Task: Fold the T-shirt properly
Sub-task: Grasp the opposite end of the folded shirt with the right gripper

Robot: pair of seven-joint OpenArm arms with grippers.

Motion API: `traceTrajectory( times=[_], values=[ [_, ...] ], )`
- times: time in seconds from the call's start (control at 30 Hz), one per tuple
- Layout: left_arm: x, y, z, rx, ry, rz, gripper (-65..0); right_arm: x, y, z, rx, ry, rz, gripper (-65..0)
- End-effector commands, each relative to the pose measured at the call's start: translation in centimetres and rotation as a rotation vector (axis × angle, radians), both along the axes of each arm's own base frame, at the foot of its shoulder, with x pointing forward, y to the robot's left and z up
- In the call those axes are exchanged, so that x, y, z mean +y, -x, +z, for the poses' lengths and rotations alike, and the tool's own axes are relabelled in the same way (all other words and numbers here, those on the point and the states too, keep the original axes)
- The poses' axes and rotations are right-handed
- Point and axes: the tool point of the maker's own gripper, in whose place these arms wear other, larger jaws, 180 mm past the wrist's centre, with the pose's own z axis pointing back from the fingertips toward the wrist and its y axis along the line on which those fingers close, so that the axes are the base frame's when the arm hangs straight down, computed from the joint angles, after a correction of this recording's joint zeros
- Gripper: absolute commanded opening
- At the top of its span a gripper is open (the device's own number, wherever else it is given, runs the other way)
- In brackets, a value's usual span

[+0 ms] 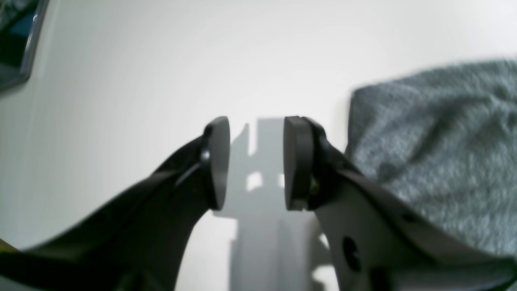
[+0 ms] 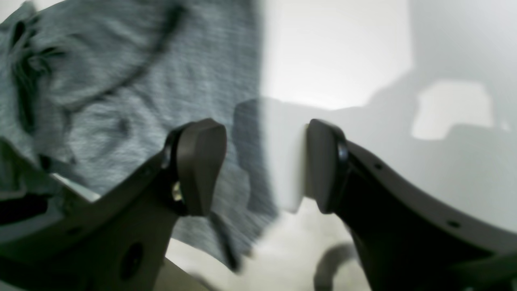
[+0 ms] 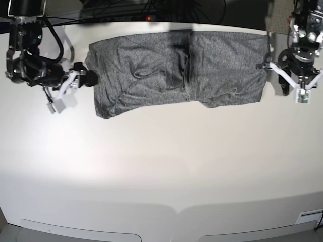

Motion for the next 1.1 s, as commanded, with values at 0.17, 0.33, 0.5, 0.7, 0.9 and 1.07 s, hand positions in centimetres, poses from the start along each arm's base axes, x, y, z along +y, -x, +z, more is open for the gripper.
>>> traceTrajectory(
  times=[0.17, 0.33, 0.5, 0.7, 0.9, 1.07],
  values=[
    [3.2, -0.1, 1.3, -0.017, 0.041, 0.028, -43.5, 4.3, 0.9, -1.1, 0.043, -0.048, 0.078, -28.8],
    [5.0, 0.8, -0.5, 0.03, 0.055, 0.059, -43.5, 6.8, 1.0, -1.3, 0.043, -0.101, 0.079, -28.8],
    [6.0, 1.9, -2.6, 0.083, 0.058, 0.076, -43.5, 7.5, 1.2, -2.5, 0.053, -0.044, 0.086, -39.9],
    [5.9, 2.4, -3.4, 0.112, 0.068, 0.052, -43.5, 6.8, -0.3, -2.8, -0.03, 0.022, 0.054, -65.0],
    [4.2, 2.3, -3.7, 0.119, 0.139, -0.014, -43.5, 4.5, -1.9, -1.9, -0.115, 0.115, 0.029, -65.0],
    [2.9, 2.0, -3.5, 0.102, 0.186, -0.063, -43.5, 1.1, -3.5, 0.5, -0.192, 0.174, -0.059, -65.0]
  ],
)
